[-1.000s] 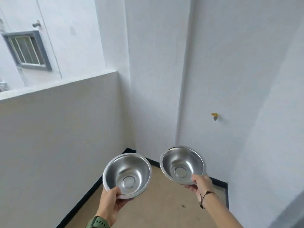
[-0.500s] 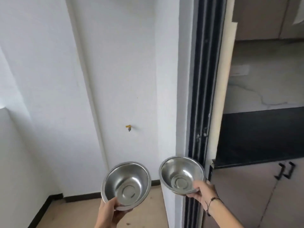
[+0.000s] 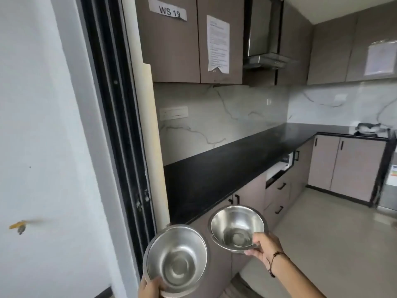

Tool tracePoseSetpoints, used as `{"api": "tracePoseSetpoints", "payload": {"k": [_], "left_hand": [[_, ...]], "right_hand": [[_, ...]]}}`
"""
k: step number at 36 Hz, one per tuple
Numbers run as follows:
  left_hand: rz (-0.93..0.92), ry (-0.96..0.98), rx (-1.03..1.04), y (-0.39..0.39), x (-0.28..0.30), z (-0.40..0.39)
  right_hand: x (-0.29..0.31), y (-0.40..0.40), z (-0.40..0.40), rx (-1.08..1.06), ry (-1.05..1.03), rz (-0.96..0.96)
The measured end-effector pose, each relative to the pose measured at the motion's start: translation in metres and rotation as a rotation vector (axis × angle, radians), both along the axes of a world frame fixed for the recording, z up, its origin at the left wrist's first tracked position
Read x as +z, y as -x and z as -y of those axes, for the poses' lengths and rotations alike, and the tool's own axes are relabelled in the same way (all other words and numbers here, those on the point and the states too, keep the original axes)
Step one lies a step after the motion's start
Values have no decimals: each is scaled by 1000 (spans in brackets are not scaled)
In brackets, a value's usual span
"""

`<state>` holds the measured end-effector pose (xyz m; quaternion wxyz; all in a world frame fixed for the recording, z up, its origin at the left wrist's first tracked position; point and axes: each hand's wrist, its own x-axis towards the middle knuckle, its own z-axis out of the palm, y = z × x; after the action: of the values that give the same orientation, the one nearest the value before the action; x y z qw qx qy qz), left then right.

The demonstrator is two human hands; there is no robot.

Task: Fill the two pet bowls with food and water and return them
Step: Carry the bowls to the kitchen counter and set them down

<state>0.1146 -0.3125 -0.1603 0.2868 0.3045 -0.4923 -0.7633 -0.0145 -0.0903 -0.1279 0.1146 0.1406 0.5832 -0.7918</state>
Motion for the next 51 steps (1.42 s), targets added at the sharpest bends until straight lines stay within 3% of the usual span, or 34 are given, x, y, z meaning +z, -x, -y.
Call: {"api": "tracePoseSetpoints", "payload": {"k": [6,11,20,31,38,51], "left_hand": [[10,-70,-308,42,12,-18],[52,16,-396,72,30,-32],[49,-36,-538,159,21,-62],[4,-66,-453,317,20,-155],[19,-14,-456,391,41,-197],[-66,-109,-248,512,70,-177]], "right_hand": [[8,10,-46,-163,14,-25],[7,16,-72,-238,35,-14],[1,75,-117,-292,46,21],[-1,251,-208,-241,74,-17],[29,351,-255,-160,2,-79],[44,499,-224,32,80,-88]]}}
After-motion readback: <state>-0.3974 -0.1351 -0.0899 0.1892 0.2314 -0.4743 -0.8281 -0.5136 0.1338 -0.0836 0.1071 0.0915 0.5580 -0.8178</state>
